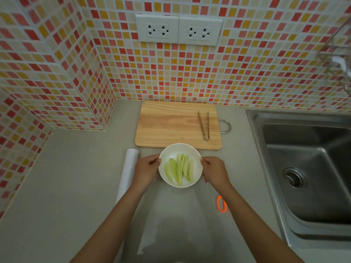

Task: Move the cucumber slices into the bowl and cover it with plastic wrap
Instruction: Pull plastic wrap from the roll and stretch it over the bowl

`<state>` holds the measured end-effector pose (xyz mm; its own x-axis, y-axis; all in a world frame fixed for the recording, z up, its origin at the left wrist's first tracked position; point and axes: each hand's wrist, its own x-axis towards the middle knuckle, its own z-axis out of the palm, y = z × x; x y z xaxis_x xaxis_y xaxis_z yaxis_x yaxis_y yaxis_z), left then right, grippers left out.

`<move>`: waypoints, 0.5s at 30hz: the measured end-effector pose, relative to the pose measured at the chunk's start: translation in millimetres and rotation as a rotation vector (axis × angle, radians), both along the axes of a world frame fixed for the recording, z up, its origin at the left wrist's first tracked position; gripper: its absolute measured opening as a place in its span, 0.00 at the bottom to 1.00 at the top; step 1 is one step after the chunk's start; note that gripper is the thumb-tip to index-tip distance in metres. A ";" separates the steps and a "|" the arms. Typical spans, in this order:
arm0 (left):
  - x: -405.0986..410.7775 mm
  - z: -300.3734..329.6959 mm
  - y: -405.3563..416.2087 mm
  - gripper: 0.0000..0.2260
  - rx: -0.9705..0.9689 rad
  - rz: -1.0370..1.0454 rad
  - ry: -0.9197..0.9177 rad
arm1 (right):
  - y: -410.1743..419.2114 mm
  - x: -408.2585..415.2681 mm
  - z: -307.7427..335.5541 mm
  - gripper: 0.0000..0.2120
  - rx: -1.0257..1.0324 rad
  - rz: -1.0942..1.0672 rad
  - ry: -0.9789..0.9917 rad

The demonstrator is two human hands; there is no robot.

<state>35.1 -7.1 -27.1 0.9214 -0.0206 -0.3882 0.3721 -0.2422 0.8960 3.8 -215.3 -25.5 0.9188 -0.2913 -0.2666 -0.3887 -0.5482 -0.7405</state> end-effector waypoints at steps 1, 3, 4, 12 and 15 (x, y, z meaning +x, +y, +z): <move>-3.1 0.7 1.0 0.13 0.005 -0.004 -0.003 | 2.4 -4.7 0.1 0.18 -0.005 -0.010 -0.010; -11.9 1.6 4.0 0.13 0.015 -0.011 0.002 | 5.6 -16.0 -0.5 0.18 0.006 -0.030 -0.018; -17.3 1.2 5.8 0.13 0.019 -0.011 0.006 | 6.8 -22.5 -1.2 0.18 0.010 -0.033 -0.018; -57.7 -8.7 17.9 0.13 0.021 -0.009 0.002 | 15.2 -66.4 -9.1 0.17 0.011 -0.021 -0.006; -61.2 -6.1 16.1 0.13 0.037 -0.021 -0.014 | 17.1 -70.6 -8.0 0.17 0.001 -0.046 0.007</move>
<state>-26.1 9.0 -33.2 0.9263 -0.0259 -0.3760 0.3539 -0.2829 0.8915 -66.8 -198.3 -33.4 0.9024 -0.3329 -0.2735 -0.4188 -0.5286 -0.7383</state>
